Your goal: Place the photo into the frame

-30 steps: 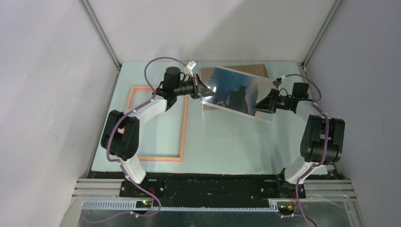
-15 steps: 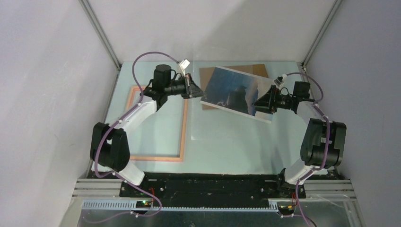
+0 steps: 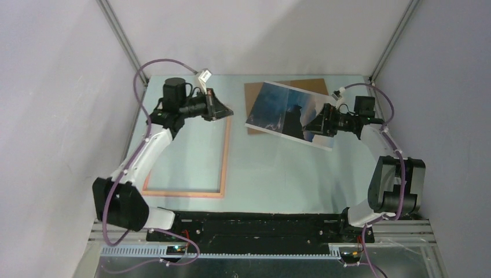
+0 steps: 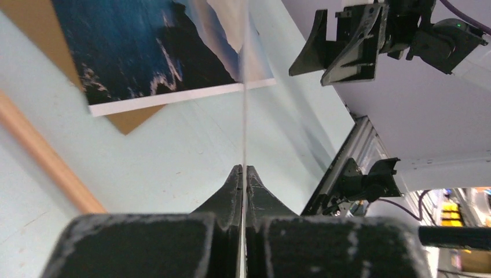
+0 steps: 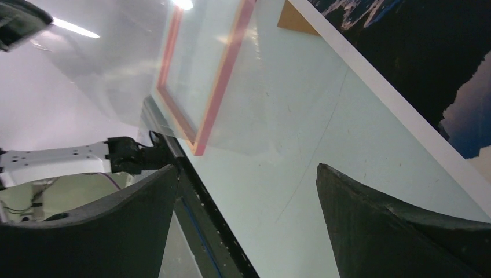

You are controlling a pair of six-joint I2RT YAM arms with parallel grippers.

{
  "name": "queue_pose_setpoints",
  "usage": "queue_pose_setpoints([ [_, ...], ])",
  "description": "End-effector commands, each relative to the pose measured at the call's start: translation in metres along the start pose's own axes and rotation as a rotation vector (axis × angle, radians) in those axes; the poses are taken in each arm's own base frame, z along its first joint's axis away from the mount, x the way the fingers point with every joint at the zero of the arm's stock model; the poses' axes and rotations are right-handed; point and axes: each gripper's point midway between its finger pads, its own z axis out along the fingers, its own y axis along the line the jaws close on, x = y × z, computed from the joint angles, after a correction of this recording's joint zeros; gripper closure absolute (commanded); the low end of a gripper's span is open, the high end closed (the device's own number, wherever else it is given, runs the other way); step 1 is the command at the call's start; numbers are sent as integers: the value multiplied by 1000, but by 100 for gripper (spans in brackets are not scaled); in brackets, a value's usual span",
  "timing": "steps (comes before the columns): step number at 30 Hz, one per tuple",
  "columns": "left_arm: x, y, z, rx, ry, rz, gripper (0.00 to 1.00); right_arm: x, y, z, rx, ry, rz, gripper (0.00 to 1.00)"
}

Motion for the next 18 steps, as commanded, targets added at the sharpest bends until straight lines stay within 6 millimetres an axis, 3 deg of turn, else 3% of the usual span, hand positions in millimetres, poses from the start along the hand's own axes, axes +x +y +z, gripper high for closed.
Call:
queue_pose_setpoints([
  [1,-23,-14,-44,-52,-98,143,100,-15,16,13,88,7,-150,7],
  [10,-22,-17,-113,-252,-178,276,100,-16,39,60,133,42,-296,8],
  [14,-24,-14,-142,-376,-222,311,100,-14,53,90,124,61,-343,9],
  [18,-27,-12,-167,-480,-268,335,100,0,67,128,135,115,-374,11],
])
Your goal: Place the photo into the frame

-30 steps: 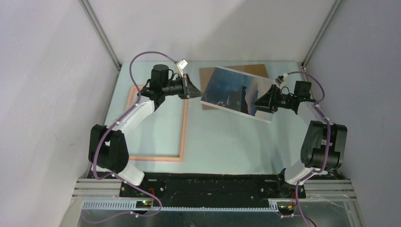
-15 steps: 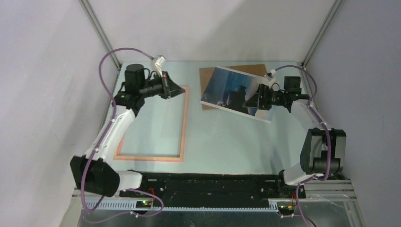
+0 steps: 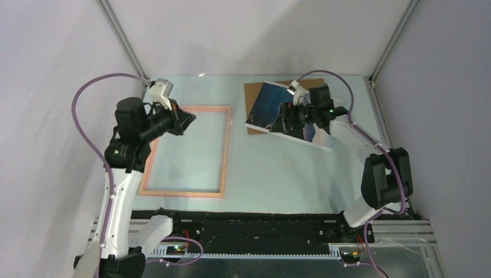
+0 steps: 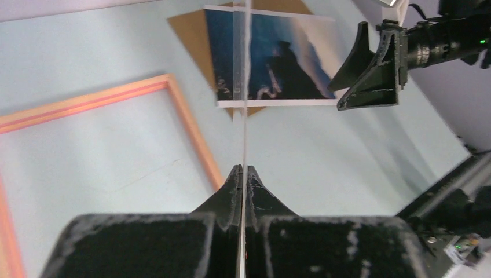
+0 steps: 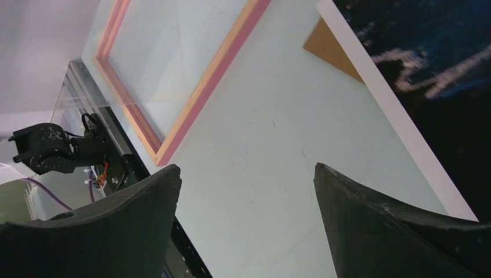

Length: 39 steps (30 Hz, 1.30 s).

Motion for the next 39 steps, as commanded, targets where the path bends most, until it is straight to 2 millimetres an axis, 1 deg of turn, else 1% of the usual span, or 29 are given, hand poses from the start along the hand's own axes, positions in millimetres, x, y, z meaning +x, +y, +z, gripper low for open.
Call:
queue_pose_setpoints([
  [1,-13,18,-28,-156,-57,78,100,-20,15,34,39,-12,-75,12],
  [2,-14,22,-33,-188,-61,79,100,-20,19,45,42,6,-83,13],
  [3,-17,21,-39,-203,-76,90,100,-17,20,51,44,20,-82,14],
  [4,-19,25,-44,-241,-83,95,100,-13,24,63,43,45,-87,15],
  [5,-20,25,-51,-261,-93,104,100,-11,26,69,44,57,-90,15],
  [6,-24,29,-57,-299,-107,110,100,-8,32,81,40,82,-99,16],
  [9,-31,33,-77,-378,-147,134,100,-5,46,103,30,125,-116,16],
  [10,-34,37,-82,-415,-158,141,100,-5,51,114,33,134,-129,16],
  [11,-35,36,-89,-430,-174,147,100,1,50,124,42,153,-125,16],
  [12,-37,39,-94,-460,-184,153,100,-3,57,130,53,147,-142,16],
  [13,-39,38,-100,-471,-198,158,100,0,62,141,56,161,-148,16],
  [16,-46,37,-118,-520,-243,179,100,7,61,161,106,181,-155,17],
  [17,-48,37,-122,-533,-251,185,100,10,61,171,122,189,-154,18],
  [19,-51,34,-129,-541,-272,196,100,15,61,182,145,200,-156,18],
  [25,-57,27,-141,-543,-309,201,100,27,54,209,230,214,-156,19],
  [26,-57,26,-142,-541,-315,198,100,32,49,214,243,225,-151,19],
  [27,-57,25,-142,-536,-317,195,100,30,50,216,254,222,-156,19],
  [28,-58,24,-142,-533,-321,195,100,36,46,221,266,233,-152,19],
  [29,-58,23,-142,-527,-323,196,100,34,47,223,276,228,-158,20],
  [30,-58,22,-143,-526,-324,197,100,38,47,227,283,238,-161,20],
  [34,-57,21,-144,-526,-327,198,100,45,41,235,322,247,-173,20],
  [39,-56,20,-145,-522,-331,201,100,51,40,242,336,256,-168,22],
])
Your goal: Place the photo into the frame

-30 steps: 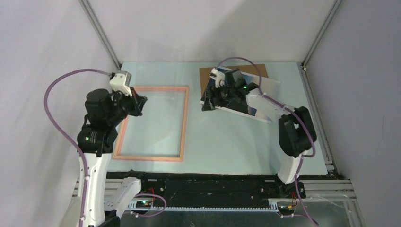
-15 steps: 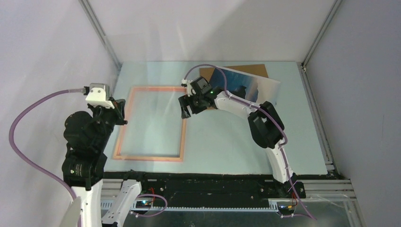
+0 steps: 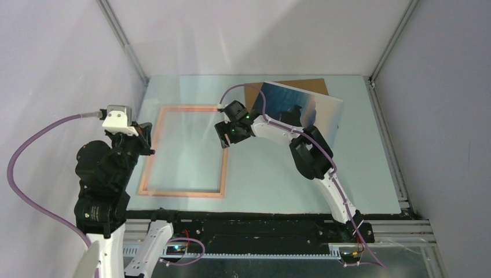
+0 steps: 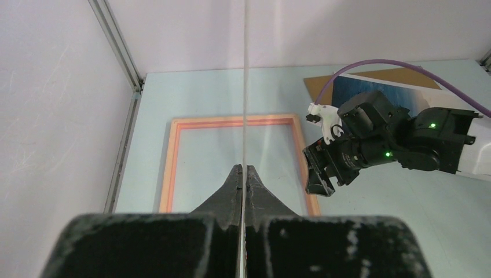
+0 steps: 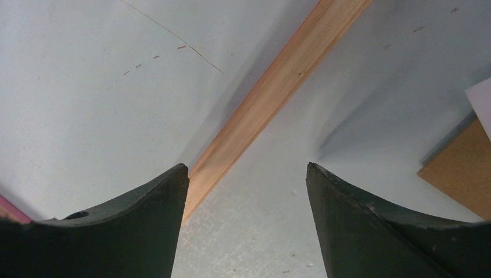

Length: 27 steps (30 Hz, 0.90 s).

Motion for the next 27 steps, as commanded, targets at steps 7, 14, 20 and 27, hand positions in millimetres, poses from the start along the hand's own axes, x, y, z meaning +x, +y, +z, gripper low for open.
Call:
queue_pose_setpoints([
  [7,-22,1,-11,-5,-85,9,100,-9,14,14,33,-18,2,27],
  [14,-21,-1,-13,7,-88,11,100,-3,6,24,82,-1,-16,35],
  [20,-20,-7,-11,42,-82,11,100,-5,-22,13,146,-24,-13,51],
  [27,-20,-12,-6,70,-70,11,100,0,-52,-1,196,-39,15,77],
])
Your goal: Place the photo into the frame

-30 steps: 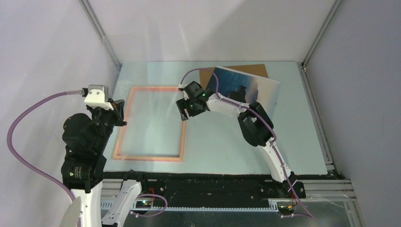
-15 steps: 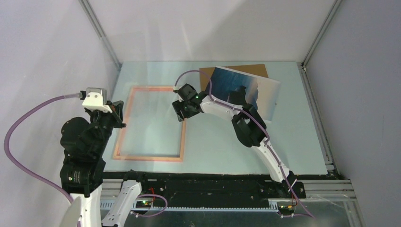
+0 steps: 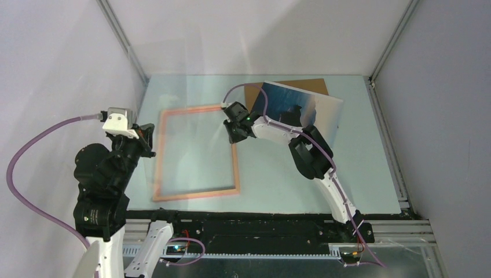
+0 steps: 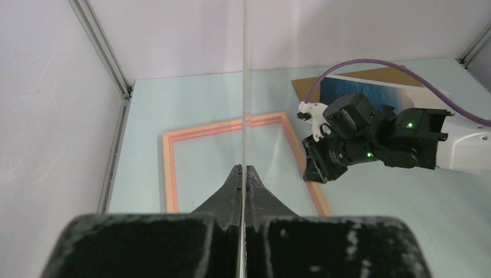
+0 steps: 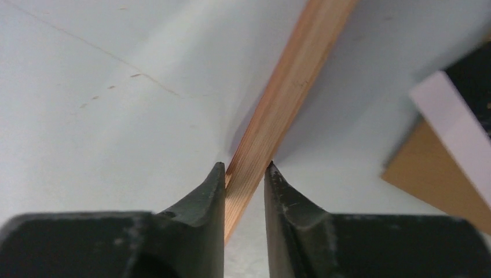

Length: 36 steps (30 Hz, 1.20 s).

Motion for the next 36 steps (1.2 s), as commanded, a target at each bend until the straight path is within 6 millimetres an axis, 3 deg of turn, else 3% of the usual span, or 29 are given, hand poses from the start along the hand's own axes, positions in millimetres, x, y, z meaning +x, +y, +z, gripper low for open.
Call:
queue_pose_setpoints([
  [1,-16,-4,3,28,-46,11,100,3,-41,-12,97,3,-7,83],
  [4,-16,-8,4,44,-41,-14,100,6,-56,-17,119,0,13,100],
  [16,0,-28,20,152,18,-75,100,14,-115,-38,197,-34,99,100],
  [24,13,-49,41,262,80,-172,100,12,-154,-50,258,-68,171,100],
  [30,22,-60,66,313,120,-288,100,18,-172,-57,291,-85,217,100],
  [36,27,-73,91,366,162,-441,100,19,-176,-61,300,-97,242,100],
])
